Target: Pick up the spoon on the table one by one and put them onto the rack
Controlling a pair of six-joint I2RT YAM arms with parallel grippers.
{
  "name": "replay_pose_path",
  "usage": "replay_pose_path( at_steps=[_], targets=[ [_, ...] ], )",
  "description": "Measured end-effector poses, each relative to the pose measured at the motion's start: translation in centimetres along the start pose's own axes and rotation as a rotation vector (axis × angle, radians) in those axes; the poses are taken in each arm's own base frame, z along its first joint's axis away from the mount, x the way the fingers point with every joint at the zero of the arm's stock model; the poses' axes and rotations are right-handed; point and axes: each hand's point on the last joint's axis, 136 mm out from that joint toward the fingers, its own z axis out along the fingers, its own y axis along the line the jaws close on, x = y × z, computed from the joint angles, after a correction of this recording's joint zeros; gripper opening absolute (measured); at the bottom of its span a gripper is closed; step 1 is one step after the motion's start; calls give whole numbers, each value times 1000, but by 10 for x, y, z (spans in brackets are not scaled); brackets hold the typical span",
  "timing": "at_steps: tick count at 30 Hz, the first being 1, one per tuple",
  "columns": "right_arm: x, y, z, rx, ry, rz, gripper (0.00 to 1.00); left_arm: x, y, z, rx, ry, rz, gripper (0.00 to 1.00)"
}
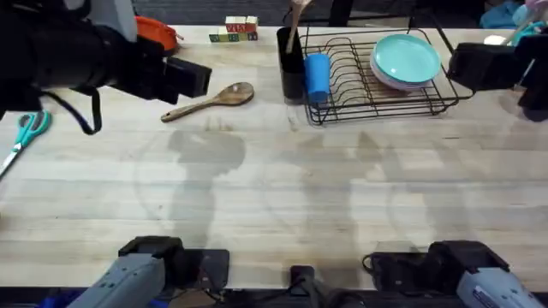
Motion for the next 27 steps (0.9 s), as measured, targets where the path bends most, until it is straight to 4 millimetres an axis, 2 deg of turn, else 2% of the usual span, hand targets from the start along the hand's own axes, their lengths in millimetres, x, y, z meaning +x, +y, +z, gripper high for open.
replay_pose_path(
  at_steps=[7,14,21,27],
  targets=[
    [0,0,0,0,0,0,996,14,-2,30,59,151,139,992],
    [0,0,0,0,0,0,997,-1,4,61,95,213,230,991],
    [0,0,0,0,0,0,997,3,6,83,136,253,407,994],
    [0,0,0,0,1,0,996,-19,15,92,85,169,513,993]
  ],
)
